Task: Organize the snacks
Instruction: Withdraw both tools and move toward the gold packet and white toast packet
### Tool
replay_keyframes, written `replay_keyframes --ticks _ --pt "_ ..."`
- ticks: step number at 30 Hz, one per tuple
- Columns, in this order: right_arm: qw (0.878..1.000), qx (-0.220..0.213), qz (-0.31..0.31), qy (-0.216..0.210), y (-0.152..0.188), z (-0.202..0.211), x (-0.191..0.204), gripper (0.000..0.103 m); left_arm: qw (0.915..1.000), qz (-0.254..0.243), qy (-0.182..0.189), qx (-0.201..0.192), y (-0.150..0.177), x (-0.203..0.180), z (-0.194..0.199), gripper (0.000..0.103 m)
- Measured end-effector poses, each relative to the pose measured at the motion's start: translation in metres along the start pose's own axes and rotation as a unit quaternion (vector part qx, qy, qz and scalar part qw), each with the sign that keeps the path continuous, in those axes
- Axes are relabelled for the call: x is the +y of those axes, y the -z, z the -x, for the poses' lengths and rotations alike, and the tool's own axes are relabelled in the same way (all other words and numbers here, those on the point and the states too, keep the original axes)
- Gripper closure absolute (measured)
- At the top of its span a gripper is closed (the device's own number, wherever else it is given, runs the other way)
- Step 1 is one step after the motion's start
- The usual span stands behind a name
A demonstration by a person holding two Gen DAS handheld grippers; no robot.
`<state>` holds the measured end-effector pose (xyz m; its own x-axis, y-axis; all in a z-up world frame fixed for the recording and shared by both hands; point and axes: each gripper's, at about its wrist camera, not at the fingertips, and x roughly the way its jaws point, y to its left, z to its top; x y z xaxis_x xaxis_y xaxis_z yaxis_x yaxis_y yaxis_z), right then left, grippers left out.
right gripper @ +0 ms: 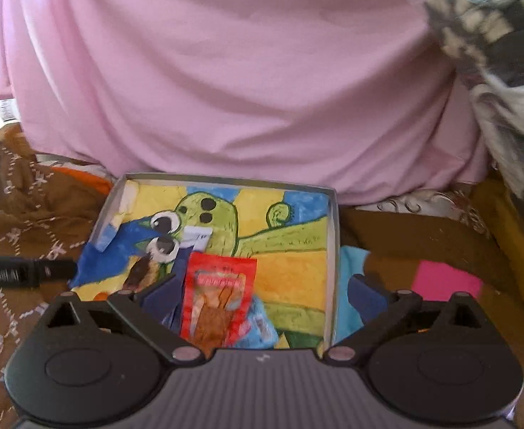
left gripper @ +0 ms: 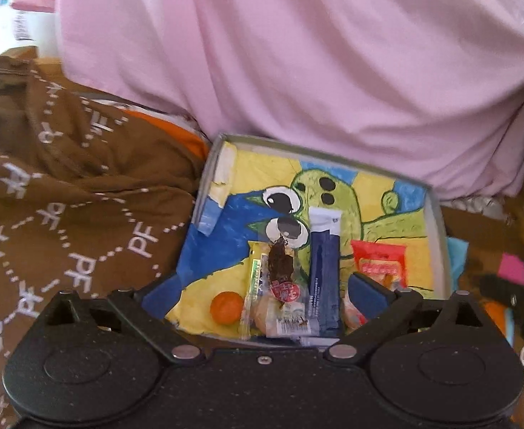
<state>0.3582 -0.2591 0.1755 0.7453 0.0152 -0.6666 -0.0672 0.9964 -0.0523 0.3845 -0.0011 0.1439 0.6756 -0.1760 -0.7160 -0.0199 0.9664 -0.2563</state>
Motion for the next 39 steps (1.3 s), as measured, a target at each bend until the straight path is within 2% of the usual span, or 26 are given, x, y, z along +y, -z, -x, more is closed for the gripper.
replay_keyframes --ticks 5,8,12,17,22,27,30,33,39 --pt "1.0 0.004 -0.002 -0.006 0.01 0.053 -0.004 0.0 0.9998 0.006 0.015 -0.009 0.009 0.008 0.058 0.001" --pt "1.0 -0.001 -0.013 -0.014 0.014 0.08 -0.004 0.0 0.9995 -0.019 0.021 -0.011 0.014 0.011 0.085 0.001" --pt "0.999 -0.019 -0.01 -0.028 0.014 0.101 -0.007 0.0 0.9995 -0.022 0.021 -0.012 0.022 0.015 0.104 0.001" --pt "0.999 -0.031 -0.013 -0.024 0.014 0.115 -0.017 0.0 0.999 -0.042 0.014 -0.011 0.036 0.013 0.108 0.001" --pt "0.999 -0.028 0.001 -0.035 0.03 0.103 -0.013 0.0 0.9994 -0.035 -0.003 -0.008 0.058 0.026 0.1 0.001" --pt "0.998 -0.035 -0.01 -0.052 0.082 0.07 0.007 0.0 0.9988 -0.044 -0.019 -0.008 0.094 0.042 0.075 0.001" --pt "0.996 -0.053 0.006 -0.068 0.12 0.048 0.023 0.0 0.9969 -0.073 -0.023 -0.02 0.116 0.047 0.055 0.001" --pt "0.994 -0.081 0.004 -0.08 0.154 0.031 0.035 0.0 0.996 -0.077 -0.028 -0.035 0.14 0.057 0.035 0.001" --pt "0.992 -0.101 0.006 -0.073 0.206 -0.003 0.053 0.0 0.994 -0.08 -0.024 -0.07 0.177 0.074 0.003 0.001"
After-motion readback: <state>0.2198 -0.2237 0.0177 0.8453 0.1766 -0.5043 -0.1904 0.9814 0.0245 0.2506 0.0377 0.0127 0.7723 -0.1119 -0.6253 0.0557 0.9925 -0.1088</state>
